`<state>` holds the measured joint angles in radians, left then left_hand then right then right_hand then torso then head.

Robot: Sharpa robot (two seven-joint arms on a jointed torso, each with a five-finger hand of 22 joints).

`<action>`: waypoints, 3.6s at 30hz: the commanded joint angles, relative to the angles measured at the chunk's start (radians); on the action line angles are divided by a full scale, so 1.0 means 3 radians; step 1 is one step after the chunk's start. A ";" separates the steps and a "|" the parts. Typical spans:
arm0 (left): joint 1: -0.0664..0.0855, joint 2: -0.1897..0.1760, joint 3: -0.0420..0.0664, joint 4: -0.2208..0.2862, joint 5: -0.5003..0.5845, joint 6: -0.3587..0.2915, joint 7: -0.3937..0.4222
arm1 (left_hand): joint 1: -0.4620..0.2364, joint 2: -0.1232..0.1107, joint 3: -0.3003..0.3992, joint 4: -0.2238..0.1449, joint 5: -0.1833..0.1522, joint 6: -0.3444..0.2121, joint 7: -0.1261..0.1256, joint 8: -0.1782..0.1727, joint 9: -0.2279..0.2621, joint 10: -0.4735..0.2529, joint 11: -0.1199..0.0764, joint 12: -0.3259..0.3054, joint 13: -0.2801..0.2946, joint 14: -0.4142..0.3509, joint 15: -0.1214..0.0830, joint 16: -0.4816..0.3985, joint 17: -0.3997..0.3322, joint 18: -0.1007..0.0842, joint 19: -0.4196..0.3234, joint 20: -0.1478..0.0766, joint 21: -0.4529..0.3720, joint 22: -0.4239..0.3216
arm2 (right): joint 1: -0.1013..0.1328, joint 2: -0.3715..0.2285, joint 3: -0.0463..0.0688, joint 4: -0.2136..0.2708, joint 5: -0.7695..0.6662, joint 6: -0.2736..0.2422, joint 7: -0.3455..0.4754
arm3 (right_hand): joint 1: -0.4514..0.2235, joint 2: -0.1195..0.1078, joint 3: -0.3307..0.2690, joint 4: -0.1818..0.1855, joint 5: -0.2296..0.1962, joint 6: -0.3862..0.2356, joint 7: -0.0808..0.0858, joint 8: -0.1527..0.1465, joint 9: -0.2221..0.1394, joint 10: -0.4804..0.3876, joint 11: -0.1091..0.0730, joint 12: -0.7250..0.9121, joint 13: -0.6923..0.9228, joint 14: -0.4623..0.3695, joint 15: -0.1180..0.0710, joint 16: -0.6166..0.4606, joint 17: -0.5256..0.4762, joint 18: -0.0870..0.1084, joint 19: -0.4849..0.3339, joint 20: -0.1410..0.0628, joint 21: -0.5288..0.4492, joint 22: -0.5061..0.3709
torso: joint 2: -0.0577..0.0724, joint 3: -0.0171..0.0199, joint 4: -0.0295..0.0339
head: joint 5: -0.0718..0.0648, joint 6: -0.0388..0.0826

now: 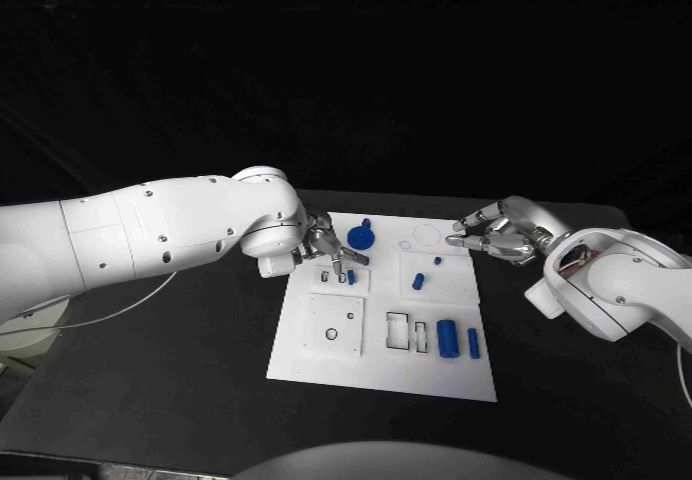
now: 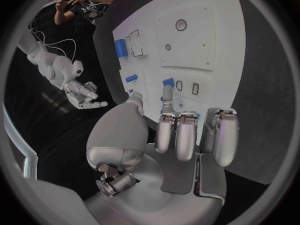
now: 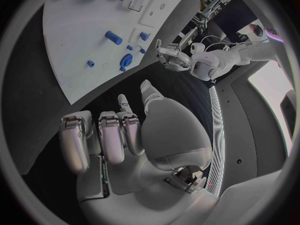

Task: Assemble the parts on the task board

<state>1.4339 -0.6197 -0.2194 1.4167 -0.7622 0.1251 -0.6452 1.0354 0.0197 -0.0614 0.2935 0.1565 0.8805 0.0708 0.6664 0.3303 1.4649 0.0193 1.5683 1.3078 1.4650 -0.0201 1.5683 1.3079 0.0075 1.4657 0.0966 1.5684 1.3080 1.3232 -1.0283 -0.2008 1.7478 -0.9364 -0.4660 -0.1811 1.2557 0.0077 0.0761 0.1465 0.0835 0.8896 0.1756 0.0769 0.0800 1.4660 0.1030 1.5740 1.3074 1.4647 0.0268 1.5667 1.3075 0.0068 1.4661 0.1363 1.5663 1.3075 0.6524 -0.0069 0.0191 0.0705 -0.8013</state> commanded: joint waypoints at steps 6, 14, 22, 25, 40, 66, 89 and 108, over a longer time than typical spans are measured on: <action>-0.0076 0.0099 0.0001 -0.0142 0.0092 0.0249 -0.0132 | 0.0047 0.0079 -0.0078 -0.0007 -0.0021 -0.0050 -0.0023 0.0116 0.0231 0.0353 -0.0046 0.0008 0.0877 0.0353 -0.0045 0.0008 0.0876 -0.0025 0.0350 -0.0030 0.0008 0.0876 | -0.0005 -0.0008 -0.0002 -0.0002 -0.0007 0.0101 -0.0048 | -0.0003 0.0024 -0.0008 0.0013 0.0028 0.0015 -0.0001 0.0016 0.0005 0.0349 0.0016 -0.0011 0.0878 0.0354 0.0019 0.0014 0.0878 -0.0023 0.0349 0.0016 0.0015 0.0878 | 0.0002 0.0000 -0.0006 | -0.0003 -0.0012; -0.0120 0.0187 0.0001 -0.0246 0.0089 0.0271 -0.0162 | 0.0102 0.0076 -0.0159 -0.0007 -0.0003 -0.0108 -0.0032 0.0174 0.0399 0.0353 -0.0055 0.0008 0.0877 0.0353 -0.0055 0.0008 0.0876 -0.0025 0.0350 -0.0041 0.0008 0.0876 | -0.0008 -0.0011 -0.0003 -0.0012 -0.0007 0.0118 -0.0062 | -0.0003 0.0024 -0.0008 0.0013 0.0028 0.0015 -0.0001 0.0016 0.0005 0.0349 0.0016 -0.0011 0.0878 0.0354 0.0019 0.0014 0.0878 -0.0023 0.0349 0.0016 0.0015 0.0878 | 0.0000 -0.0001 -0.0004 | -0.0007 -0.0015; -0.0141 0.0263 0.0001 -0.0309 -0.0035 0.0273 -0.0245 | 0.0161 0.0104 -0.0212 -0.0006 0.0134 -0.0143 -0.0040 0.0178 0.0525 0.0353 -0.0063 0.0008 0.0877 0.0353 -0.0063 0.0008 0.0876 -0.0025 0.0350 -0.0049 0.0008 0.0876 | -0.0012 0.0001 -0.0003 -0.0016 -0.0009 0.0141 -0.0074 | -0.0005 0.0023 -0.0011 0.0014 0.0029 0.0013 0.0000 0.0015 0.0005 0.0349 0.0016 -0.0011 0.0878 0.0354 0.0020 0.0014 0.0878 -0.0023 0.0349 0.0017 0.0015 0.0878 | -0.0002 0.0000 -0.0004 | -0.0011 -0.0014; -0.0145 0.0284 0.0001 -0.0330 -0.0073 0.0248 -0.0257 | 0.0162 0.0105 -0.0238 -0.0003 0.0187 -0.0148 -0.0041 0.0172 0.0565 0.0353 -0.0065 0.0008 0.0877 0.0353 -0.0065 0.0008 0.0876 -0.0025 0.0350 -0.0051 0.0008 0.0876 | -0.0013 0.0005 -0.0003 -0.0018 -0.0011 0.0150 -0.0082 | -0.0005 0.0023 -0.0011 0.0014 0.0029 0.0013 0.0000 0.0015 0.0005 0.0349 0.0016 -0.0011 0.0878 0.0354 0.0020 0.0014 0.0878 -0.0023 0.0349 0.0017 0.0015 0.0878 | -0.0001 0.0001 -0.0004 | -0.0009 -0.0011; -0.0161 0.0362 0.0002 -0.0438 -0.0132 0.0136 -0.0255 | 0.0243 0.0140 -0.0276 -0.0006 0.0393 -0.0163 -0.0049 0.0139 0.0679 0.0353 -0.0072 0.0008 0.0877 0.0353 -0.0072 0.0008 0.0876 -0.0025 0.0350 -0.0057 0.0008 0.0876 | -0.0024 0.0013 -0.0003 -0.0029 -0.0020 0.0183 -0.0105 | -0.0008 0.0026 -0.0014 0.0018 0.0030 0.0012 0.0002 0.0014 0.0005 0.0349 0.0016 -0.0011 0.0878 0.0354 0.0023 0.0014 0.0878 -0.0023 0.0349 0.0018 0.0015 0.0878 | 0.0003 0.0002 -0.0013 | -0.0012 -0.0014; -0.0207 0.0485 0.0003 -0.0588 -0.0186 0.0196 -0.0305 | 0.0340 0.0210 -0.0269 -0.0008 0.0477 -0.0174 -0.0054 0.0092 0.0749 0.0353 -0.0077 0.0008 0.0877 0.0353 -0.0076 0.0008 0.0876 -0.0025 0.0350 -0.0061 0.0008 0.0876 | -0.0028 0.0020 -0.0004 -0.0016 -0.0021 0.0186 -0.0110 | -0.0010 0.0028 -0.0014 0.0020 0.0031 0.0012 0.0002 0.0013 0.0005 0.0349 0.0016 -0.0011 0.0878 0.0354 0.0023 0.0014 0.0878 -0.0023 0.0349 0.0019 0.0015 0.0878 | -0.0001 0.0000 -0.0001 | -0.0049 -0.0020; -0.0217 0.0494 0.0003 -0.0607 -0.0254 0.0244 -0.0275 | 0.0627 0.0269 -0.0183 -0.0003 0.1133 -0.0161 -0.0079 -0.0068 0.0912 0.0353 -0.0099 0.0008 0.0877 0.0353 -0.0095 0.0008 0.0876 -0.0025 0.0350 -0.0075 0.0008 0.0876 | -0.0029 0.0011 -0.0004 -0.0007 -0.0020 0.0179 -0.0133 | -0.0016 0.0036 -0.0020 0.0028 0.0033 0.0010 0.0004 0.0010 0.0004 0.0349 0.0018 -0.0011 0.0878 0.0354 0.0028 0.0014 0.0878 -0.0023 0.0349 0.0023 0.0015 0.0878 | 0.0000 -0.0001 -0.0001 | -0.0071 -0.0034; -0.0213 0.0389 0.0006 -0.0555 -0.0189 0.0144 -0.0161 | 0.1191 0.0056 0.0174 -0.0015 0.1724 -0.0075 -0.0116 -0.0139 0.1084 0.0353 -0.0133 0.0008 0.0877 0.0353 -0.0134 0.0008 0.0876 -0.0025 0.0350 -0.0111 0.0008 0.0876 | -0.0034 -0.0013 -0.0005 -0.0022 -0.0032 0.0170 -0.0157 | -0.0015 0.0064 -0.0022 0.0038 0.0045 0.0029 -0.0023 0.0013 0.0008 0.0349 0.0003 -0.0011 0.0878 0.0354 0.0024 0.0014 0.0878 -0.0023 0.0349 0.0025 0.0015 0.0878 | -0.0004 -0.0001 0.0002 | -0.0096 -0.0050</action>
<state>1.3690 -0.5016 -0.2186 1.2454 -0.8284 0.1747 -0.6977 1.3784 0.0377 -0.0155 0.2890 0.6675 0.8490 0.0390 0.6204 0.6493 1.4678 -0.0135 1.5685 1.3099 1.4680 -0.0528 1.5682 1.3077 0.0075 1.4657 0.0681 1.5684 1.3074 1.3143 -1.0316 -0.2021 1.7423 -0.9369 -0.4222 -0.2242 1.2514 0.0201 0.0705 0.1519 0.0929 0.8933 0.1718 0.0768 0.0812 1.4660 0.1030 1.5740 1.3075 1.4647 0.0267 1.5667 1.3076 0.0067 1.4661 0.1361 1.5663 1.3073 0.6512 -0.0071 0.0198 0.0424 -0.8166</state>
